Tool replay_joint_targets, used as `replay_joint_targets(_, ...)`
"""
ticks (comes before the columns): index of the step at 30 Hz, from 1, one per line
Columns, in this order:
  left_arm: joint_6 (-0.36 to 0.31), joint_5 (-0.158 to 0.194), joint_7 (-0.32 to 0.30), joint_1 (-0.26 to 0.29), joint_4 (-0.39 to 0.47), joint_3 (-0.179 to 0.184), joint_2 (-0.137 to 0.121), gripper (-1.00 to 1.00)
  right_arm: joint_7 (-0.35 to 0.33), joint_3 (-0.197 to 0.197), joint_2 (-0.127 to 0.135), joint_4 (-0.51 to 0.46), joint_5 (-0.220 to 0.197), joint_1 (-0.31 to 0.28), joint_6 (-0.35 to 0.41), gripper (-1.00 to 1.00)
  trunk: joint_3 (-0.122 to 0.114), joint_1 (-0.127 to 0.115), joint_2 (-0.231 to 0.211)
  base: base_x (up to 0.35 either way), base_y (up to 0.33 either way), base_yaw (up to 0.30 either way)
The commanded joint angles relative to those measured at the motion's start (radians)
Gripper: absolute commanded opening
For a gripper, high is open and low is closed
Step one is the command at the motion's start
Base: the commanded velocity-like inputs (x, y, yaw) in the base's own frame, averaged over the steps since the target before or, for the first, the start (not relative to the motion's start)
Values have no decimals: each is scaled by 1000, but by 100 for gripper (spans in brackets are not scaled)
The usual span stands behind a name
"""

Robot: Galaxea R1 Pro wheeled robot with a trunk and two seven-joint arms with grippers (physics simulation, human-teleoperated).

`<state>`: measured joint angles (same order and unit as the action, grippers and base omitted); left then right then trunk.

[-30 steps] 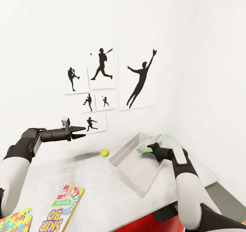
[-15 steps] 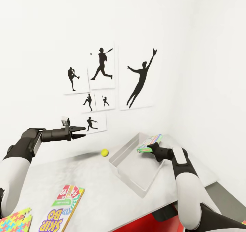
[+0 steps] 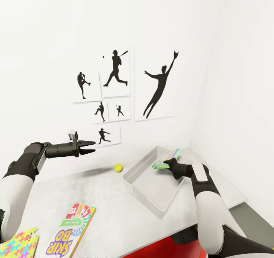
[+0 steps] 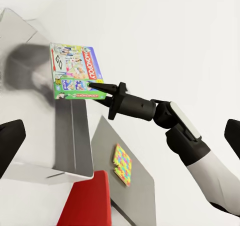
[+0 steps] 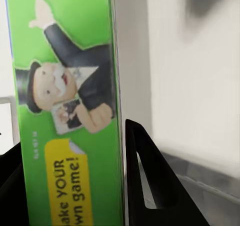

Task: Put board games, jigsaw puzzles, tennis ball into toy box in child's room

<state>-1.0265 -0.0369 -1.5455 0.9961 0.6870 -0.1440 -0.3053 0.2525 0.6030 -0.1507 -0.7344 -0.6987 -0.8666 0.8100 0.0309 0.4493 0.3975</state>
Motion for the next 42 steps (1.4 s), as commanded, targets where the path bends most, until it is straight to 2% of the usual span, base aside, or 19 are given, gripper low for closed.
replay_joint_targets(1,-10,-4,-5,1,0,-1,0,100,10,4,-1,-2,-12,-2,3,-100,4,1,3,0,0,69)
replay_joint_targets(42,-10,-5,-5,1,0,-2,2,100,10,3,3,-3,-12,-3,3,-100,47,1,3,0,0,16)
